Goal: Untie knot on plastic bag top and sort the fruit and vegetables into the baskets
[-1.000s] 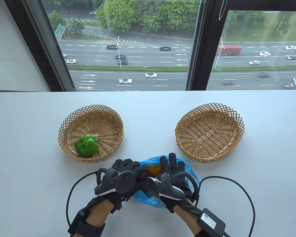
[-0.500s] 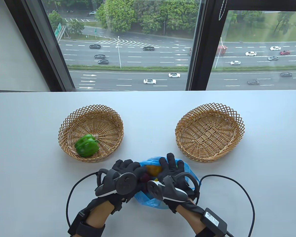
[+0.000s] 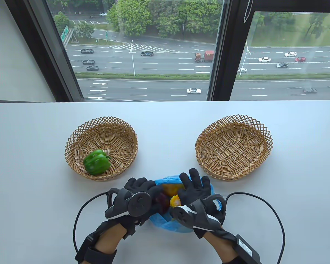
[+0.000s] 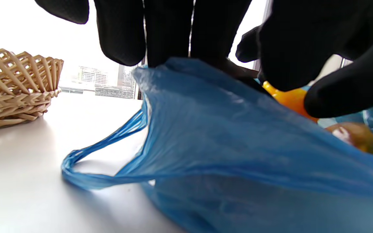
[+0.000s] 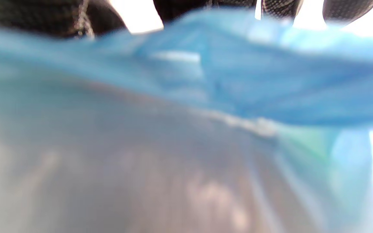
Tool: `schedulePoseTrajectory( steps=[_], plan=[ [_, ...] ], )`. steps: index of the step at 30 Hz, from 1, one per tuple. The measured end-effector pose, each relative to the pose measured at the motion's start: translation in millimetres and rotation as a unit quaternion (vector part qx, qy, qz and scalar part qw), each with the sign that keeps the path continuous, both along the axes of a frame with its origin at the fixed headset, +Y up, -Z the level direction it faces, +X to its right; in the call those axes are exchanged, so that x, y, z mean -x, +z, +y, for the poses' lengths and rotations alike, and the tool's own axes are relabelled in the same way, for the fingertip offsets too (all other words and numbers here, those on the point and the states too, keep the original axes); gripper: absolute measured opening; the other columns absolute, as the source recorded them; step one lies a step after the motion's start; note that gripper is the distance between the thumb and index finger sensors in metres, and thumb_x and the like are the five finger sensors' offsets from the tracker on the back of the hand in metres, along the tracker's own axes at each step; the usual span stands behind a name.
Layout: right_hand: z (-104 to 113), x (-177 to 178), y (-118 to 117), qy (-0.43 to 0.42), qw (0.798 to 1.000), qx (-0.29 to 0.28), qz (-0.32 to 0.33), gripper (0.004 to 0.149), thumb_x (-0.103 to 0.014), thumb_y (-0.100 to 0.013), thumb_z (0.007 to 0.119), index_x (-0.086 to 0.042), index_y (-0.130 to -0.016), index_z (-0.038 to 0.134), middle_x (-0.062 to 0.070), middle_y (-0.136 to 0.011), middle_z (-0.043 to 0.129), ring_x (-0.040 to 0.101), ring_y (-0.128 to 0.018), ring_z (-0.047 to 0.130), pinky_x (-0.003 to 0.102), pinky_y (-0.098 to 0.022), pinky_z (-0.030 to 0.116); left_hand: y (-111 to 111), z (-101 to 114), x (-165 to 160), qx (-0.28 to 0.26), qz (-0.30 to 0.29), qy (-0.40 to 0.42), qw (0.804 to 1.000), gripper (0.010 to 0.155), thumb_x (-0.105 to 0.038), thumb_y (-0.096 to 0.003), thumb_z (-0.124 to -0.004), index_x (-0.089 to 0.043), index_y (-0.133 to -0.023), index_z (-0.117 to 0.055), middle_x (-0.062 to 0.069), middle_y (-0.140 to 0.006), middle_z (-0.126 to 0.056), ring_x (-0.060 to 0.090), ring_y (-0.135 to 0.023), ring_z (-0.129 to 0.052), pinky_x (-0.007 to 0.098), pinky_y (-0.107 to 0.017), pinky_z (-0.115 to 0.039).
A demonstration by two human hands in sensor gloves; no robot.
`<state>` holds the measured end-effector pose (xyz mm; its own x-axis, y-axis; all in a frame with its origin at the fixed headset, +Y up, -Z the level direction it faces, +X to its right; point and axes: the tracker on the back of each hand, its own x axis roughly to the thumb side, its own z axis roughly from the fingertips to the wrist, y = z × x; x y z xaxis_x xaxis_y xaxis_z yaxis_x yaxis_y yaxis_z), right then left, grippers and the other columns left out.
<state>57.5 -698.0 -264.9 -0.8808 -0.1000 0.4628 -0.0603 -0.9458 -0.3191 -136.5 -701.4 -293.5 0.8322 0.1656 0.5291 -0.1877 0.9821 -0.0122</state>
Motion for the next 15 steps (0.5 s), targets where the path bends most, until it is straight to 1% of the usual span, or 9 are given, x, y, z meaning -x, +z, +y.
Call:
schedulePoseTrajectory(
  steps=[2, 3, 5, 8, 10, 11, 13, 15],
  plan=[
    [4, -3, 4, -0.015, 1.0, -0.023, 0.005, 0.077, -0.069, -0.039, 0.092, -0.006, -0.084, 0.092, 0.028, -0.112, 0.063, 0.065, -0.101, 0.046, 0.082, -0.061, 0.05, 0, -1, 2, 0.012, -0.006, 0.028, 1.0, 0.074, -0.066, -0.0415, -0.081, -0.025, -0.103, -0.078, 0.011, -0.11, -0.076, 0.046, -0.1, -0.069, 0.07, -0.069, -0.052],
    [6, -4, 6, -0.023, 0.999, -0.038, 0.01, 0.077, -0.069, -0.039, 0.092, -0.006, -0.084, 0.092, 0.028, -0.112, 0.062, 0.065, -0.101, 0.046, 0.082, -0.061, 0.05, -1, -1, 3, 0.02, -0.009, 0.055, 0.998, 0.076, -0.068, -0.0416, -0.078, -0.024, -0.103, -0.077, 0.012, -0.113, -0.071, 0.048, -0.102, -0.064, 0.07, -0.069, -0.05],
    [9, -5, 11, -0.033, 0.997, -0.063, 0.018, 0.077, -0.069, -0.039, 0.092, -0.007, -0.084, 0.092, 0.028, -0.112, 0.063, 0.065, -0.101, 0.046, 0.082, -0.061, 0.05, 0, -1, 4, 0.037, -0.014, 0.11, 0.993, 0.079, -0.07, -0.0419, -0.075, -0.02, -0.103, -0.079, 0.015, -0.115, -0.067, 0.049, -0.103, -0.057, 0.071, -0.069, -0.048],
    [14, -6, 19, -0.041, 0.993, -0.106, 0.033, 0.077, -0.069, -0.038, 0.092, -0.007, -0.084, 0.091, 0.027, -0.112, 0.063, 0.064, -0.102, 0.047, 0.082, -0.061, 0.05, 0, 0, 5, 0.045, -0.011, 0.157, 0.987, 0.08, -0.07, -0.0424, -0.073, -0.016, -0.1, -0.083, 0.016, -0.116, -0.064, 0.05, -0.104, -0.052, 0.071, -0.07, -0.045],
    [16, -5, 26, -0.045, 0.985, -0.159, 0.046, 0.077, -0.069, -0.037, 0.092, -0.007, -0.084, 0.091, 0.024, -0.11, 0.066, 0.062, -0.101, 0.05, 0.081, -0.061, 0.051, 0, 0, 5, 0.042, -0.008, 0.161, 0.986, 0.081, -0.071, -0.0424, -0.07, -0.015, -0.098, -0.085, 0.016, -0.116, -0.064, 0.049, -0.104, -0.052, 0.07, -0.07, -0.045],
    [18, -4, 30, -0.031, 0.98, -0.191, 0.054, 0.077, -0.069, -0.037, 0.092, -0.007, -0.084, 0.091, 0.024, -0.11, 0.067, 0.062, -0.101, 0.05, 0.081, -0.061, 0.052, 0, 0, 5, 0.034, -0.009, 0.168, 0.985, 0.081, -0.072, -0.042, -0.07, -0.014, -0.096, -0.086, 0.015, -0.115, -0.065, 0.048, -0.104, -0.053, 0.069, -0.07, -0.045],
    [19, -2, 35, -0.01, 0.973, -0.223, 0.059, 0.078, -0.07, -0.038, 0.09, -0.008, -0.084, 0.09, 0.023, -0.109, 0.068, 0.06, -0.101, 0.051, 0.08, -0.061, 0.053, 0, 0, 6, 0.027, -0.014, 0.187, 0.982, 0.086, -0.076, -0.0399, -0.068, -0.013, -0.094, -0.089, 0.015, -0.112, -0.069, 0.047, -0.102, -0.057, 0.068, -0.07, -0.046],
    [20, -1, 37, -0.013, 0.971, -0.227, 0.069, 0.077, -0.07, -0.038, 0.09, -0.008, -0.084, 0.09, 0.022, -0.109, 0.068, 0.06, -0.101, 0.051, 0.08, -0.061, 0.053, 1, 1, 6, 0.02, -0.014, 0.206, 0.978, 0.085, -0.076, -0.04, -0.068, -0.012, -0.091, -0.09, 0.015, -0.11, -0.073, 0.047, -0.1, -0.06, 0.068, -0.07, -0.048]
  ],
)
